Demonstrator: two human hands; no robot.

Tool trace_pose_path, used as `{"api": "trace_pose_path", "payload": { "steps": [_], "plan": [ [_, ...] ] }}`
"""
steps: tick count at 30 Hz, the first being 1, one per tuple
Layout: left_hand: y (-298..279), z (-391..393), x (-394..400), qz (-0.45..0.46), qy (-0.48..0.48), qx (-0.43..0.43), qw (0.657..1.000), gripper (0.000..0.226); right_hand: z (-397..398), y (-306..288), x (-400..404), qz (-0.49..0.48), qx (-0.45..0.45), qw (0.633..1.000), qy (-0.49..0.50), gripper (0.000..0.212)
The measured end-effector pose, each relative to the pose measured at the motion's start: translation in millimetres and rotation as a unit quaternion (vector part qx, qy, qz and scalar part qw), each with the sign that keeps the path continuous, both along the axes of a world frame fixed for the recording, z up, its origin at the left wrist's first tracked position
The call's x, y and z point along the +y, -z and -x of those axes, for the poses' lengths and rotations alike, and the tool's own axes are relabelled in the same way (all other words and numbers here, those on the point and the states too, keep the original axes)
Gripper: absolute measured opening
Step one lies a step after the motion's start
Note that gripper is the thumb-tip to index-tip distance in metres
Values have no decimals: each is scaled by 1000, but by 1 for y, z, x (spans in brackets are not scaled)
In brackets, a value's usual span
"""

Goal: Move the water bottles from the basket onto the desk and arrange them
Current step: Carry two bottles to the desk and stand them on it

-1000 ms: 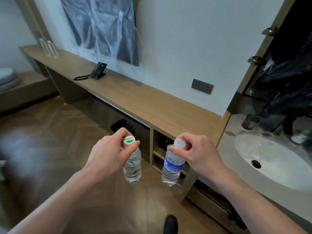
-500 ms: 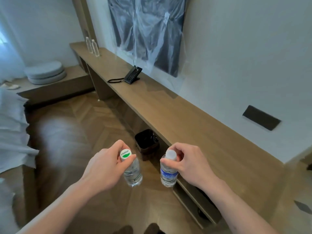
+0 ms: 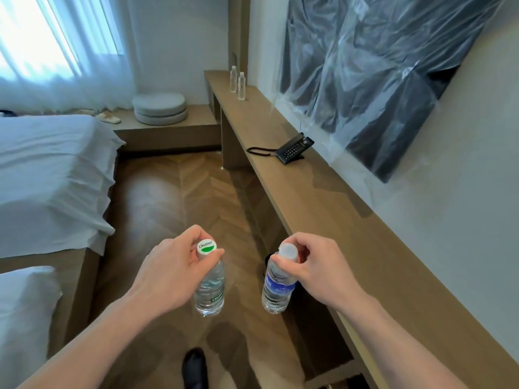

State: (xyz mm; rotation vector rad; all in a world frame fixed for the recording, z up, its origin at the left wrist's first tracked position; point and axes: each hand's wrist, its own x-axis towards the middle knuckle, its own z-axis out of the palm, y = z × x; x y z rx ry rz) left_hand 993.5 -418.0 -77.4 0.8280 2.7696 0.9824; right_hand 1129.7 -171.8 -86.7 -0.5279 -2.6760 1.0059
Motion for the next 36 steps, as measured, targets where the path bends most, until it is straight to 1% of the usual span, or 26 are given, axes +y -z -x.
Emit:
{"api": "trace_pose_path", "payload": {
  "steps": [2, 5, 14, 18, 20, 24, 29, 32, 36],
  "plan": [
    [2, 37, 5, -8, -4, -4, 1000, 25, 39, 2, 3, -1, 7, 1000, -2, 37],
    [0, 97, 15, -9, -4, -10, 1000, 24, 97, 2, 8, -1, 5, 1000, 3, 31],
    [-28, 270, 59, -36, 34, -20, 999, 23, 246, -19, 39, 17, 29, 998, 45, 23],
    [-33, 334, 90, -48, 37, -21, 998, 22, 306, -23, 69, 21, 34, 997, 63, 21],
    [-35, 365, 107, -58, 38, -33, 997, 21, 339, -21, 88, 22, 42, 996, 69, 24],
    [-29, 424, 144, -69, 49, -20, 996, 21, 405, -10, 124, 19, 52, 997, 57, 27],
    [-29, 497, 195, -27, 0, -29, 999, 20, 485, -6, 179, 27, 41, 998, 31, 29],
    [-36, 534, 220, -42, -20, -33, 998, 19, 534, -13, 210, 33, 46, 998, 31, 31],
    [-42, 579, 240, -60, -48, -22, 997, 21, 599, -20, 239, 6, 38, 999, 14, 35]
  ]
}}
